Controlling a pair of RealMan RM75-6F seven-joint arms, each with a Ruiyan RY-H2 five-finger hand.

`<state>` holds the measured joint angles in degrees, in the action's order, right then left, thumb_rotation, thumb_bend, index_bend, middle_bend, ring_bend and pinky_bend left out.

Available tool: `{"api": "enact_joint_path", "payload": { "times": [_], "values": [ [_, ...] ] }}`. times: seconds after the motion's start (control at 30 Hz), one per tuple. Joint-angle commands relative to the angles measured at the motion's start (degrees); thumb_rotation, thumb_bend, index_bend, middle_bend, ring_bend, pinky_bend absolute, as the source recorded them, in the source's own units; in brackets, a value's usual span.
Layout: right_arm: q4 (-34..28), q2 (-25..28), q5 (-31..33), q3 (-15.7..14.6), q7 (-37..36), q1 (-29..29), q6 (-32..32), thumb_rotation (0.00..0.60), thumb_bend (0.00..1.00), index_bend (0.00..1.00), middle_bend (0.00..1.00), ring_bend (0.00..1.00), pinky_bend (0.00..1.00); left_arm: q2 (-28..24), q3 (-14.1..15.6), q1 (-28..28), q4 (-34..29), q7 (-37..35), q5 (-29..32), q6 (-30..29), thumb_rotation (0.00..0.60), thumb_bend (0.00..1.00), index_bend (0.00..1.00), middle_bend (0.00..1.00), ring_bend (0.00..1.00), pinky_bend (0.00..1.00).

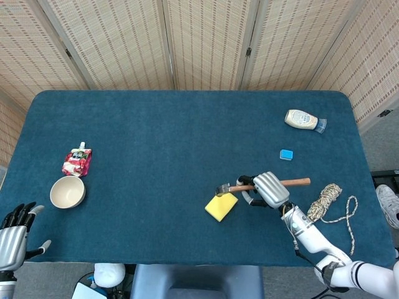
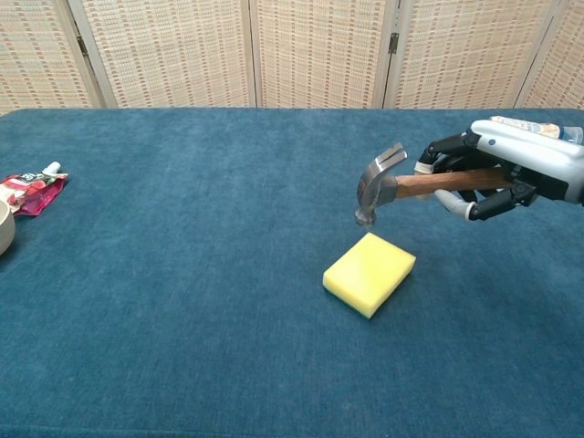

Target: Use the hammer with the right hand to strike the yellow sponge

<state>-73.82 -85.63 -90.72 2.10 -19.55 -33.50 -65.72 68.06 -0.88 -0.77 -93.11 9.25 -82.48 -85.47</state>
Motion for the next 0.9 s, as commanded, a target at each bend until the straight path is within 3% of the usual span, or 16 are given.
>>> {"api": "enact_joint_path", "payload": {
  "times": [0.03, 0.43, 0.67, 0.9],
  "values": [
    [0.73, -0.28, 0.32, -0.62, 0.58, 0.10, 1.13, 0.600, 1.00, 0.82, 0.82, 0.82, 0.85, 0.12, 0.06, -0.06, 0.04, 0.06, -0.05, 0.13, 0.600, 0.21, 0.21, 0.14, 0.10, 0.17],
    [4.91, -2.97, 1.03, -2.03, 0.98, -0.02, 4.37, 0.600, 1.00, 0.82, 0.82, 0.82, 0.85, 0.16, 0.12, -0.07, 0.26, 0.05, 0.25, 0.45, 0.600, 0.21, 0.21, 0.14, 0.10, 0.17],
    [3.60, -1.70, 0.58, 0.76, -2.44, 0.46, -0.98, 0.600, 1.00, 0.82, 0.82, 0.82, 0.85, 0.09, -0.02, -0.09, 0.12, 0.05, 0.10, 0.19, 0.600, 0.21, 0.21, 0.14, 0.10, 0.17],
    [4.95, -2.42, 5.08, 4.46, -2.82, -0.52, 0.85, 0.600, 1.00, 0.82, 0.82, 0.82, 0.85, 0.14, -0.05, -0.41, -0.26, 0.56, -0.08, 0.48, 0.600, 0.21, 0.21, 0.14, 0.10, 0.17]
  ]
}}
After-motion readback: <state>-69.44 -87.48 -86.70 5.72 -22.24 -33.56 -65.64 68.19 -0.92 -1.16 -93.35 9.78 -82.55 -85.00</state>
